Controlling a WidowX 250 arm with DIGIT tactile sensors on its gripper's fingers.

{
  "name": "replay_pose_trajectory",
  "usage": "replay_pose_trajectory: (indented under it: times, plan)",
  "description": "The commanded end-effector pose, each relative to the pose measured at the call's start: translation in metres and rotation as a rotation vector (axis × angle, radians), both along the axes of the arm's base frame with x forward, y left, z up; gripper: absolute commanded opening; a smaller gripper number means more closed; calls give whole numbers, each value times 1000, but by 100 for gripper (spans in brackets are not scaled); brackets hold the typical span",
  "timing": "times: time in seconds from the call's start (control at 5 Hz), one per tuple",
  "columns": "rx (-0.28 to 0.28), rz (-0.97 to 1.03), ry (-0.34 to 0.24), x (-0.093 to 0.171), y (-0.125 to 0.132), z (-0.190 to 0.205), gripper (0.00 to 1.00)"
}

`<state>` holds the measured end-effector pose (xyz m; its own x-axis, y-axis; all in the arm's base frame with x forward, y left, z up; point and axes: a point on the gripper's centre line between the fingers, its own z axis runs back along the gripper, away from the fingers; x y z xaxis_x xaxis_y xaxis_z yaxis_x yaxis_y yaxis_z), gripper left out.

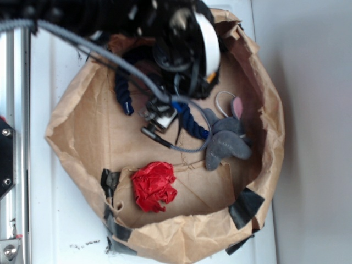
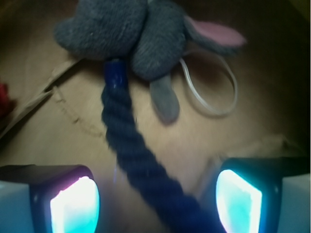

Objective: Grab the blue rope.

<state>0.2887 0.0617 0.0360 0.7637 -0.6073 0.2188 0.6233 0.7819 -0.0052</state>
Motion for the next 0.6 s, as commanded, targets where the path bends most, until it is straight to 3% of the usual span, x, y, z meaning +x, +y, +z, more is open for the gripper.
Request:
replay_pose_trajectory:
  times: [0.0, 0.2, 0.4]
  plan:
    - [58, 16, 10, 23, -6, -19, 100]
    - [83, 47, 6, 26, -5, -26, 0]
    - [78, 60, -5, 29, -1, -24, 0]
